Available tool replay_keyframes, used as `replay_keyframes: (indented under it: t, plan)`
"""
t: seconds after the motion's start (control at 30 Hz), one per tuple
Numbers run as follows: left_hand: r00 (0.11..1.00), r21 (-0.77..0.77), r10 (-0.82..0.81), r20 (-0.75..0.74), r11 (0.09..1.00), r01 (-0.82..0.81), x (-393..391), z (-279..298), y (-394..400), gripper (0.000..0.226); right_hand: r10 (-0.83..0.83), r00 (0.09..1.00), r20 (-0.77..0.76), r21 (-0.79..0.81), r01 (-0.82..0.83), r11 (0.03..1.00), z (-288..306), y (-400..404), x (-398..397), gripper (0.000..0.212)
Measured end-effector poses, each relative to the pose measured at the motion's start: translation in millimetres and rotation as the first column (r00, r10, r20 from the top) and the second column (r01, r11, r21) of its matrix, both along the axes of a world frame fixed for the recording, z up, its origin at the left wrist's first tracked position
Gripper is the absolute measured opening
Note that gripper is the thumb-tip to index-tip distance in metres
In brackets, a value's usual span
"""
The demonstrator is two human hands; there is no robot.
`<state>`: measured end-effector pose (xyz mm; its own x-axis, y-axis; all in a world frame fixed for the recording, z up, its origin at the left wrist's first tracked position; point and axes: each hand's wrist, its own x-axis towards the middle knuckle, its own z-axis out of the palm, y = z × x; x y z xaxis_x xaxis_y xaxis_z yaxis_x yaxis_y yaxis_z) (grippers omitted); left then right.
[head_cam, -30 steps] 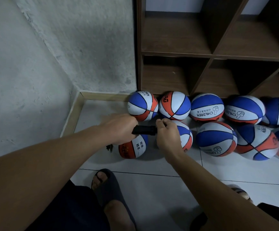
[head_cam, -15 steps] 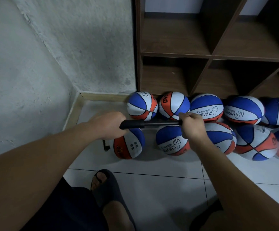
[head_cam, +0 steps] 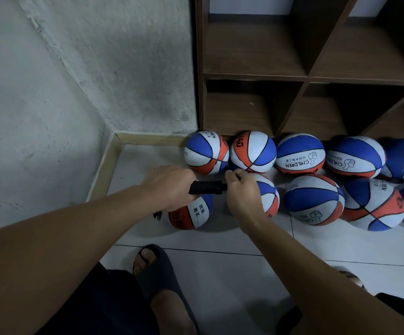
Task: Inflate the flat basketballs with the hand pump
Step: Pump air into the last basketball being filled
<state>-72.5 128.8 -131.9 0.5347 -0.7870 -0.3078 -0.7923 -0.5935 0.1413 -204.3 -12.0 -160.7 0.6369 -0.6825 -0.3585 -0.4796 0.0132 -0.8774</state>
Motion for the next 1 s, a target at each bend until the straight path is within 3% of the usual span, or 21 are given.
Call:
replay_keyframes:
  t: [0.37,0.6,0.83,1.0]
  plan:
    - [0.999,0.003,-0.021,-0.043,1.0,0.021,13,0,2,0.04,0.049,0.999,-0.015,0.003,-0.048,0.999,-2,-17,-1,0.034]
    - [0.997,0.058,0.039,-0.062,0.998,-0.035,30,-1,15,0.033,-0.151,0.987,-0.06,0.119,0.157,0.98,-4,-81,-18,0.019]
    - [1.0,0.059,0.022,-0.001,0.998,-0.022,25,0,9,0.041,-0.09,0.995,-0.04,-0.037,0.089,0.995,0,-32,-9,0.027]
    - [1.0,0.047,-0.024,-0.019,0.999,0.025,13,3,4,0.038,-0.036,0.999,-0.027,-0.018,0.035,0.999,-2,-7,-1,0.026]
